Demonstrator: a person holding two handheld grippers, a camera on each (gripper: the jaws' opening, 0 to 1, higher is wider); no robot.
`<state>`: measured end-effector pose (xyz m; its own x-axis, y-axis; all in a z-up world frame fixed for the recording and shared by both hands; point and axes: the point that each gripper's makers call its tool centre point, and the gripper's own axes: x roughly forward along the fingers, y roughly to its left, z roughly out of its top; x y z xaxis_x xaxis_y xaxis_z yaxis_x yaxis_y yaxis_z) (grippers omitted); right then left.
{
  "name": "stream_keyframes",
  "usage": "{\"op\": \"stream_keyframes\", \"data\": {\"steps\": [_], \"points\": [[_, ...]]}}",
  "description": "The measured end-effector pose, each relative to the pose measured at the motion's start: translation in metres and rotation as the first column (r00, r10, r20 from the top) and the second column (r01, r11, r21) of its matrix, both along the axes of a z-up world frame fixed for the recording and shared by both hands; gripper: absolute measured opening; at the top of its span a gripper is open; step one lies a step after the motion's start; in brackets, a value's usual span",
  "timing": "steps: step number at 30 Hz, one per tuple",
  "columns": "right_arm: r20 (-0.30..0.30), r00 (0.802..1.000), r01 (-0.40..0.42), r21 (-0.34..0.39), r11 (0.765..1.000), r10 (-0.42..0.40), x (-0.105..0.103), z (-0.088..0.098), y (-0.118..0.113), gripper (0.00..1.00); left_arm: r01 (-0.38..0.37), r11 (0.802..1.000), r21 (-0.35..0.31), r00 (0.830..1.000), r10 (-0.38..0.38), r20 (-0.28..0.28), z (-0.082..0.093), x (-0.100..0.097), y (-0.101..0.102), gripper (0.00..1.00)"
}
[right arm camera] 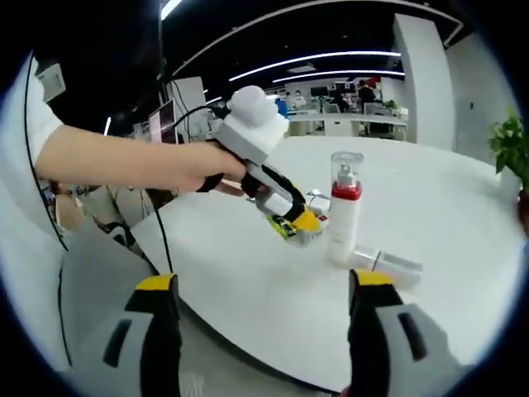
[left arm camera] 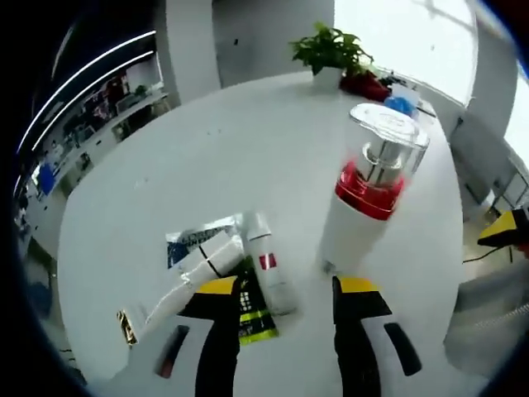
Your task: Arrange the skincare products in the storage area until every visible bottle or jar stands upright without overlapping.
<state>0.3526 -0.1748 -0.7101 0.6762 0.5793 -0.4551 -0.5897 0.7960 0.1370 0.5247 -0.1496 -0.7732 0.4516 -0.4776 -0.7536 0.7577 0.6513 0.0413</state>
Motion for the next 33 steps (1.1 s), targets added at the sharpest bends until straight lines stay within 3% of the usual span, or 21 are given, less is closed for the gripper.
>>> {"op": "stream_keyframes", "data": {"steps": [3, 9, 28, 33], "points": [[-0.007, 1.0, -0.002, 0.002, 1.0, 0.002, 0.0, -0.001, 0.0, 0.85, 0.018, 0.999, 0.034, 1.0, -0.019, 0.012, -0.005, 0.008, -0.003, 0.42], [-0.013, 1.0, -0.008, 0.008, 1.0, 0.009, -0.001, -0.001, 0.001, 0.85, 0.013, 0.998, 0.056, 0.999, -0.011, -0.032, -0.015, 0.009, -0.006, 0.34], [-0.039, 0.999, 0.01, 0.015, 1.0, -0.01, 0.0, -0.004, -0.002, 0.84, 0.024, 0.991, 0.131, 0.99, -0.005, -0.141, -0.042, 0.015, -0.006, 0.24], [-0.041, 0.999, 0.02, 0.015, 1.0, -0.019, 0.0, -0.004, -0.004, 0.83, 0.016, 0.992, 0.123, 0.987, 0.004, -0.161, -0.043, 0.015, -0.009, 0.24]]}}
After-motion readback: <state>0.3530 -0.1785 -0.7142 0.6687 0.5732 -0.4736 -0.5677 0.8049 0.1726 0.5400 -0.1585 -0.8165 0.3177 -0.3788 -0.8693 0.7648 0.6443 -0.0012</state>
